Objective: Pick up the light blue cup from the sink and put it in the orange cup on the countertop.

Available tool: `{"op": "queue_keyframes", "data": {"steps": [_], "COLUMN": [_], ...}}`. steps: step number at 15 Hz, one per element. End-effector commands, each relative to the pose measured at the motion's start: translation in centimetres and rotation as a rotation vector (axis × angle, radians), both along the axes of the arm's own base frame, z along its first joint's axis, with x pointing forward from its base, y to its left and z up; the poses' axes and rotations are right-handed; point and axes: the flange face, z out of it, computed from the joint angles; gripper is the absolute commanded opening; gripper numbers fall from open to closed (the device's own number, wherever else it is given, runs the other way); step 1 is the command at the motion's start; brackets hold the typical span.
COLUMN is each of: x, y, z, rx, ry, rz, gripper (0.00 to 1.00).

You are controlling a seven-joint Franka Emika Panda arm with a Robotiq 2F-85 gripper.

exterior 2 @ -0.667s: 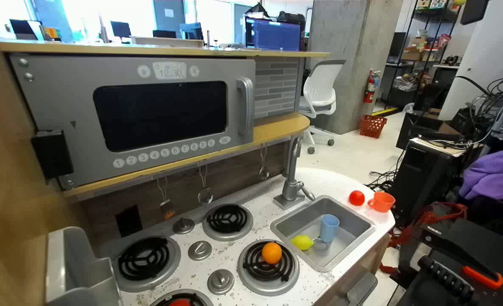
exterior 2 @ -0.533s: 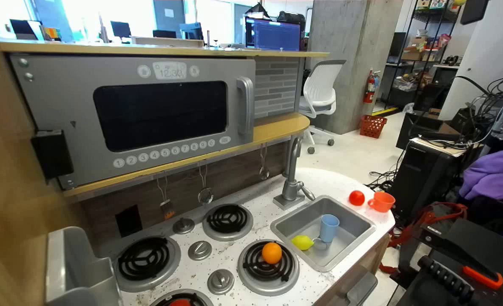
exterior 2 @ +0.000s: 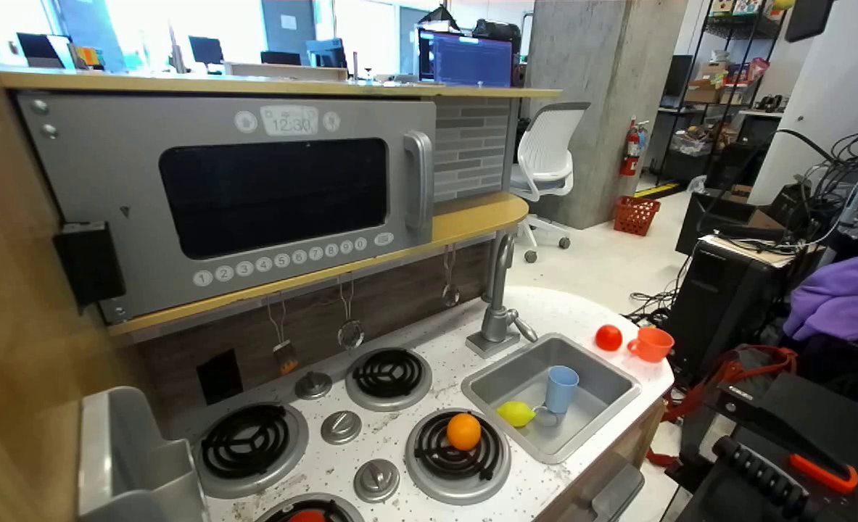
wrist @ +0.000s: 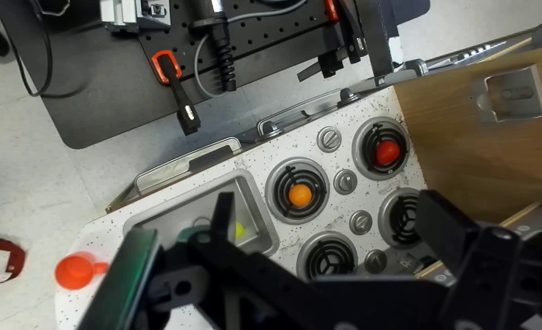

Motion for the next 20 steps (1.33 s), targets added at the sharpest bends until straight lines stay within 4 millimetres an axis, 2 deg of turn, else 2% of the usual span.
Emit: {"op": "queue_keyframes", "data": {"steps": [1, 5, 9, 10, 11, 12, 15, 20], "x": [0.0, 0.2, 0.7, 0.8, 0.8, 0.1, -0.4, 0.0], "y": [0.0, -0.4, -3.9, -5.4, -6.0, -5.4, -6.5, -6.8], "z": [0.0, -0.1, -1.4, -2.0, -2.4, -2.8, -5.3, -11.7], "rx": [0.0, 0.001, -0.019, -0.032, -0.041, -0.061, -0.118, -0.284], "ry": [0.001, -0.011, -0.064, -0.087, -0.103, -0.121, -0.191, -0.228], "rz": [0.0, 0.003, 0.004, 0.0, -0.001, 0.009, 0.09, 0.282], "gripper": [1.0, 1.0, 1.0, 1.0, 1.0, 1.0, 1.0, 1.0]}}
